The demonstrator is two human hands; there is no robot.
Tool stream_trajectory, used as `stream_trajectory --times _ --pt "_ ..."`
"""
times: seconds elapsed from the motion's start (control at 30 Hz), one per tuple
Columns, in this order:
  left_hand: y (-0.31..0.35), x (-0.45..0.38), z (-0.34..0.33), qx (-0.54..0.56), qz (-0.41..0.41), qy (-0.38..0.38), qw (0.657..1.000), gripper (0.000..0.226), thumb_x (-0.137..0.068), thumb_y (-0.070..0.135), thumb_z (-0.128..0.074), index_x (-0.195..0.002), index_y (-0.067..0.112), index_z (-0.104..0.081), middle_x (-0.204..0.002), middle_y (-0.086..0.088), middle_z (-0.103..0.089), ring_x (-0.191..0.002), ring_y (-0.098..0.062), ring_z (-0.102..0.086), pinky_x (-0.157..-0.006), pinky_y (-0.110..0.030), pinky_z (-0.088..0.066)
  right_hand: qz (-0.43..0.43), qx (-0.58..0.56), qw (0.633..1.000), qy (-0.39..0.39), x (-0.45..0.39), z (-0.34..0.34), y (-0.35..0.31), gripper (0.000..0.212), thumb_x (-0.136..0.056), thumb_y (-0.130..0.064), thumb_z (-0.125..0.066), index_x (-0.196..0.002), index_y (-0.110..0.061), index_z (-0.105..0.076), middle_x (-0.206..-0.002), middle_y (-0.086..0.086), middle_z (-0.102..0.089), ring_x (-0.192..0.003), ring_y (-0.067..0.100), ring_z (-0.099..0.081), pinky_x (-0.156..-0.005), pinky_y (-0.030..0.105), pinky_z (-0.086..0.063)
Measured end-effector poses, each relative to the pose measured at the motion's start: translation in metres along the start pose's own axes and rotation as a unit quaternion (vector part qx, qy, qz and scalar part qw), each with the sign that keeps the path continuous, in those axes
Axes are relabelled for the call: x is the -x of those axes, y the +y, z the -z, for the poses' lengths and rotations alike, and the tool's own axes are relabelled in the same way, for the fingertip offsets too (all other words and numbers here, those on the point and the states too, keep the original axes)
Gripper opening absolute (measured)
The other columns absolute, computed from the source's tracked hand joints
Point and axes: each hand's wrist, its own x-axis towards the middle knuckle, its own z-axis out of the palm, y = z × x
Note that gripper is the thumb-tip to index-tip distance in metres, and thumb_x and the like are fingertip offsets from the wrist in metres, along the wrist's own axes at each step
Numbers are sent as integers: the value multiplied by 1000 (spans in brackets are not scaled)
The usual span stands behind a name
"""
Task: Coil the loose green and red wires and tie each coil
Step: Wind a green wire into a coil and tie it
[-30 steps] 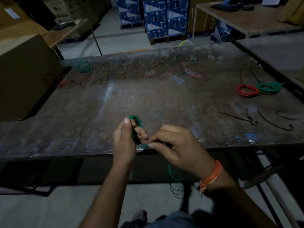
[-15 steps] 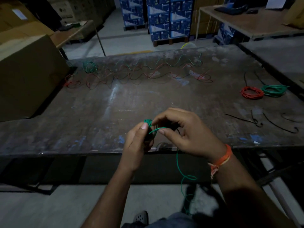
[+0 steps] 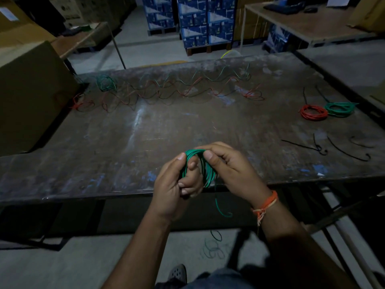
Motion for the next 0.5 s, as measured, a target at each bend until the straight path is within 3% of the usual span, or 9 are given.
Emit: stream_trajectory --times 0.13,0.2,0.27,0.33,0.4,0.5 --pt "-2 -3 -3 84 38 -51 994 32 -104 31 -34 -84 14 -53 -49 12 -26 -38 -5 -20 -42 -21 -22 -49 -52 997 7 6 -5 6 33 -106 -31 -46 -110 -9 -70 -99 11 -70 -97 27 -66 -88 48 -51" --pt "-5 -4 -6 98 46 -54 993 34 -104 31 -33 -85 14 -54 -49 11 -25 -38 -5 -20 -43 -20 -25 -55 -19 998 26 9 -6 7 33 -105 -35 -44 -100 -12 -67 -85 3 -66 -82 21 -62 -77 42 -50" --pt "-8 -5 -8 92 49 -47 993 34 -104 32 -35 -84 14 -55 -47 12 -29 -39 -5 -20 -43 -20 -26 -45 23 997 57 12 -7 6 30 -105 -33 -42 -88 -18 -62 -75 -9 -58 -73 3 -56 -69 26 -44" --pt "-11 -7 -8 88 56 -43 994 35 -104 32 -36 -84 14 -57 -46 14 -35 -39 -5 -20 -43 -21 -26 -27 60 994 84 15 -7 6 29 -106 -29 -41 -84 -19 -59 -72 -13 -55 -71 3 -55 -67 18 -40" --pt "-13 -8 -8 91 66 -43 993 35 -103 33 -37 -84 13 -58 -46 14 -37 -39 -5 -20 -44 -21 -25 -15 84 993 87 16 -6 8 31 -107 -27 -41 -85 -16 -60 -75 -10 -55 -73 7 -56 -67 22 -41" --pt "-15 -9 -9 108 73 -37 991 35 -103 32 -37 -82 14 -58 -46 14 -32 -39 -4 -19 -42 -19 -24 -10 73 996 51 18 1 9 26 -109 -26 -41 -89 -26 -58 -77 -9 -56 -74 7 -56 -67 28 -43"
